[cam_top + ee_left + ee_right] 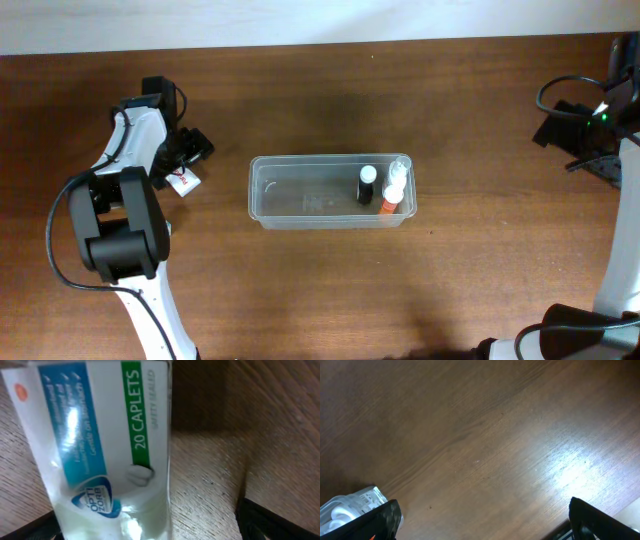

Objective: Pack container
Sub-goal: 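Lower the left gripper and grasp the Panadol box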

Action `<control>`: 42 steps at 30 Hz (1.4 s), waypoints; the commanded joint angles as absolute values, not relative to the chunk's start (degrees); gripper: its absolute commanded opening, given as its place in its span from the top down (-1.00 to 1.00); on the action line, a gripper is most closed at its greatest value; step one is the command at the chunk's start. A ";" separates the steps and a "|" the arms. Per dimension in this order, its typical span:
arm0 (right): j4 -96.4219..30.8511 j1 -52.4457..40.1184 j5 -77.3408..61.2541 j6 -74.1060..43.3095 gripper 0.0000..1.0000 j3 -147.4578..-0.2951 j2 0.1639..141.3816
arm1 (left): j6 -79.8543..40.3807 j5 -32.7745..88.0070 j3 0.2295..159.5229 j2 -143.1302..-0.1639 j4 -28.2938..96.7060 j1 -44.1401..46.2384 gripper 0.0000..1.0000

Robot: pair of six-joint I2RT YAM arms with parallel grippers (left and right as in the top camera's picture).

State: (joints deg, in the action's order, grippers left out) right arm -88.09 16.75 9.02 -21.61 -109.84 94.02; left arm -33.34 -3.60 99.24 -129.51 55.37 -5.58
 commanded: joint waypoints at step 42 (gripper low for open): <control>-88.05 16.91 9.89 -21.47 -0.97 -110.69 93.41 | -19.16 -1.96 99.48 -130.56 55.83 -5.41 0.04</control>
State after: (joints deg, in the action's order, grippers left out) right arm -88.09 16.75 9.02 -21.61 -109.84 94.02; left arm -24.23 -5.10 99.66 -129.62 56.25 -5.58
